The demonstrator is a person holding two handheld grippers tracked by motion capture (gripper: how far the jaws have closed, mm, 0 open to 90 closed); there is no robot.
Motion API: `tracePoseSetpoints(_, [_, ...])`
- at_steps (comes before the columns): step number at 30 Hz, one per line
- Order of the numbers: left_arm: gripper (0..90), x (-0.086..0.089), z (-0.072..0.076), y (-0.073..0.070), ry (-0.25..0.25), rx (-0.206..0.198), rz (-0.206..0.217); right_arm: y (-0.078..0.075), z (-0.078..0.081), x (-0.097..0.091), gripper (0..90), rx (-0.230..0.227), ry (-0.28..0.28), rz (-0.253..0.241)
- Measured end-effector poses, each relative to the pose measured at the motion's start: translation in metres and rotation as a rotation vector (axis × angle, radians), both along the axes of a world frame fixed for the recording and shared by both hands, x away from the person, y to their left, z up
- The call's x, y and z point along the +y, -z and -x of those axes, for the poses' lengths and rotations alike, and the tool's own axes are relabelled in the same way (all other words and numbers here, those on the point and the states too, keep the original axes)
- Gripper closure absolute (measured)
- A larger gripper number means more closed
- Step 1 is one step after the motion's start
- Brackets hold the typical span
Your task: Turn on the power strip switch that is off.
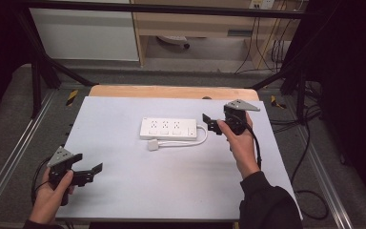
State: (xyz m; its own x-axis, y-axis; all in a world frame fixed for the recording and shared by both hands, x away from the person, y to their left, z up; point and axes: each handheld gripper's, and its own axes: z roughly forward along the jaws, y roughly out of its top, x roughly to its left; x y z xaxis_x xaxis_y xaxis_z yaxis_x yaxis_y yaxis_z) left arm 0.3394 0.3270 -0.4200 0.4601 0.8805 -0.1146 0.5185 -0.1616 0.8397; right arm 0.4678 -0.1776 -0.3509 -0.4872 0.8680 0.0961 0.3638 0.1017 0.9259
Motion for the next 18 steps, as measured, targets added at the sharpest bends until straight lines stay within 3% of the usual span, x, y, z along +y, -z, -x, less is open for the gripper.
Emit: tracePoseSetpoints(18, [7.1, -0.001, 0.000, 0.000, 0.009, -0.001, -0.002, 0.009, -0.021, 0.021, 6.5, 0.029, 0.004, -0.020])
